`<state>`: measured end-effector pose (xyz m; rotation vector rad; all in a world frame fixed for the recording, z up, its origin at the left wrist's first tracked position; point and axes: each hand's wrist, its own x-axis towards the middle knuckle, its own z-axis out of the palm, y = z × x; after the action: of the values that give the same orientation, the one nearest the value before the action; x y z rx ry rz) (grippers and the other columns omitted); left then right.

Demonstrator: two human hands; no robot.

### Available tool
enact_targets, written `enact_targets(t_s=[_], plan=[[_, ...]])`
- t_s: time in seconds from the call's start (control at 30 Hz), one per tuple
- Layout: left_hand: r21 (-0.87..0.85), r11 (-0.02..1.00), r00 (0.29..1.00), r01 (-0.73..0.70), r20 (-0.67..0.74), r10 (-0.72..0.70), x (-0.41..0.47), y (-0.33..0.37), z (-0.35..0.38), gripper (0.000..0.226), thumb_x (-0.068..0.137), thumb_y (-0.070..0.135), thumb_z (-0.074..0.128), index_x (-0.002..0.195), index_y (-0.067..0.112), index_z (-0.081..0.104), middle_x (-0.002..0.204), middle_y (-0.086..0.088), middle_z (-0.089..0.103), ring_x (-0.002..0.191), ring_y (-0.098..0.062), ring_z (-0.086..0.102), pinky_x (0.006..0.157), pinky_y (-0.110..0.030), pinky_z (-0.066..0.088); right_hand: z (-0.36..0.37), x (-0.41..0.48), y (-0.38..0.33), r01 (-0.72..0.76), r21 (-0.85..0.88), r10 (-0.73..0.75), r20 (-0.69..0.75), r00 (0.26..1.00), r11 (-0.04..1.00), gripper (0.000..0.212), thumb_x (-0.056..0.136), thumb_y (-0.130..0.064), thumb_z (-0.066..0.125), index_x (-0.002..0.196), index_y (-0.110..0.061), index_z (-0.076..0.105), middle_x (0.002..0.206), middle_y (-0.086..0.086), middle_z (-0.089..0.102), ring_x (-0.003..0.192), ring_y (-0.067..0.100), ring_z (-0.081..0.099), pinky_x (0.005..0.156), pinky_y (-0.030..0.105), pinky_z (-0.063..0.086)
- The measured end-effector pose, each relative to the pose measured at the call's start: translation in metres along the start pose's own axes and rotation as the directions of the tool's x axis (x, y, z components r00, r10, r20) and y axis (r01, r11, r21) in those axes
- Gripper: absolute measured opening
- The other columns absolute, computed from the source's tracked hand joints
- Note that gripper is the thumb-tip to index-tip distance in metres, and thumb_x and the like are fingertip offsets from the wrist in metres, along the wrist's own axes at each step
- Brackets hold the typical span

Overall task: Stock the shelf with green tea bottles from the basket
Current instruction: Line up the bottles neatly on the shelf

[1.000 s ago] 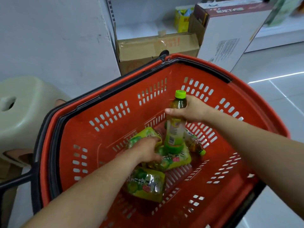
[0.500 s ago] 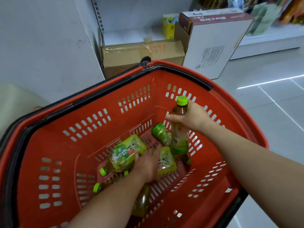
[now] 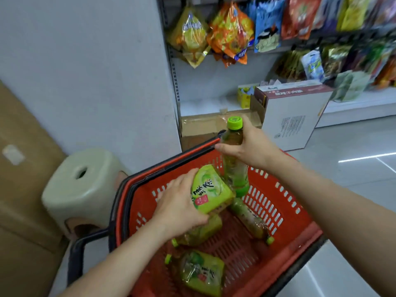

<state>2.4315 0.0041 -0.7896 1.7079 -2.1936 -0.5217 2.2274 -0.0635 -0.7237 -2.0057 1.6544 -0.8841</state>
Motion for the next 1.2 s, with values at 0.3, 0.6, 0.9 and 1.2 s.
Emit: enact_targets(t_s=[0.3,0.6,0.9,1.2], plan=[[-0.234,0.969,0.877,-0.086,-0.480,-0.038,-0.145,0.016,-0.128,0.104,0.040,0.044,0.078,0.134,0.044,0.034,0.116,0.026,0.042,0.116,-0.006,0.045,0.101,-0.030,0.040,-0.029,-0.077,-0.186,0.280,0.332,-0.154,-0.359,0.921,0.901,0.054,0.060,-0.052,0.081,0.104,-0.030,0.058,0.094,-0.009,0.069,0.090,0.014,0.065,0.083,0.040,0.053],[0.028,0.999,0.743,0.026,-0.669,0.000,-0.298,0.013,-0.227,0.105,0.045,0.054,0.069,0.141,0.042,0.029,0.124,0.039,0.032,0.122,0.003,0.031,0.105,-0.028,0.025,-0.006,-0.148,-0.322,0.408,0.651,-0.165,-0.402,0.900,0.639,0.050,0.061,-0.044,0.081,0.101,-0.019,0.064,0.088,-0.002,0.070,0.081,0.014,0.066,0.082,0.044,0.055],[0.383,0.742,0.673,0.549,-0.730,-0.121,-0.471,-0.017,-0.301,0.110,0.047,0.047,0.067,0.142,0.043,0.011,0.145,0.009,0.034,0.134,-0.011,0.027,0.102,-0.036,0.022,0.048,-0.211,-0.477,0.399,0.857,-0.433,-0.239,0.869,0.326,0.036,0.060,-0.040,0.081,0.087,-0.022,0.066,0.080,-0.008,0.071,0.072,0.007,0.066,0.079,0.043,0.058],[0.211,0.371,0.385,0.904,-0.779,-0.495,-0.607,-0.054,-0.346,0.109,0.064,0.042,0.069,0.148,0.039,0.000,0.153,0.008,0.017,0.141,-0.012,0.014,0.111,-0.041,0.013,0.128,-0.268,-0.603,0.311,0.933,-0.683,-0.110,0.722,0.179,0.036,0.068,-0.027,0.083,0.096,-0.015,0.064,0.084,0.000,0.071,0.077,0.015,0.068,0.075,0.039,0.056]])
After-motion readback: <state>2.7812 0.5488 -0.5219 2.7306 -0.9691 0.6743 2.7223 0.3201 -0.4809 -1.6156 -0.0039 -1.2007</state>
